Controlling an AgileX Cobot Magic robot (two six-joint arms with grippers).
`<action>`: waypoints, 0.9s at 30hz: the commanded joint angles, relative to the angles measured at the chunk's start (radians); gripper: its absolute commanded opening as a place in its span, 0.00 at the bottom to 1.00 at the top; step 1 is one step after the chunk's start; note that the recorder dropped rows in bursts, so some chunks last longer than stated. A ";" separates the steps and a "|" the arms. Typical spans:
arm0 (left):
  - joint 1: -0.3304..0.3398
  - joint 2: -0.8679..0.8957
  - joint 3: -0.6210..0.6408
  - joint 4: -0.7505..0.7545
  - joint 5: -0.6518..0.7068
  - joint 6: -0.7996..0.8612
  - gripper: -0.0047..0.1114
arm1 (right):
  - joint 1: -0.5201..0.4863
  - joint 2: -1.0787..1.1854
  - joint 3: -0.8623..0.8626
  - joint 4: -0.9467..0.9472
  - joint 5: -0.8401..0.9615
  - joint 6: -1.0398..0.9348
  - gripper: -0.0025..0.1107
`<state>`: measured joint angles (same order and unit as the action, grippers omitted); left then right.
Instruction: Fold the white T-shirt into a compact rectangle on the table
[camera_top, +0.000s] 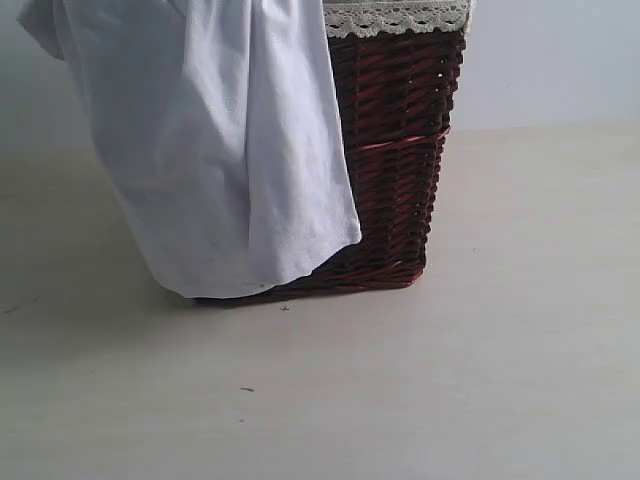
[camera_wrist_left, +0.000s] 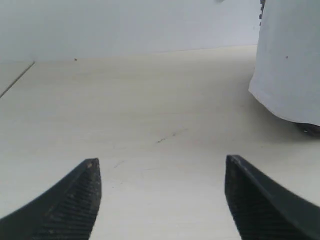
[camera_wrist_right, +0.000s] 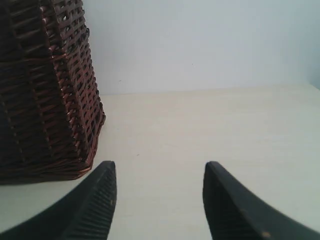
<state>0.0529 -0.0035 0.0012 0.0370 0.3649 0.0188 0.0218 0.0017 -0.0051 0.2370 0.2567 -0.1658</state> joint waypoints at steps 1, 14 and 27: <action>-0.003 0.004 -0.001 -0.004 -0.007 0.004 0.62 | 0.002 -0.002 0.005 -0.001 -0.015 -0.005 0.48; -0.003 0.004 -0.001 -0.004 -0.004 0.004 0.62 | 0.002 -0.002 0.005 0.070 -0.022 0.023 0.48; -0.003 0.004 -0.001 -0.004 -0.004 0.004 0.62 | 0.002 0.994 -0.380 -0.047 -0.009 -0.403 0.48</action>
<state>0.0529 -0.0035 0.0012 0.0370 0.3649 0.0188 0.0218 0.8838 -0.3252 0.1871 0.2337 -0.5546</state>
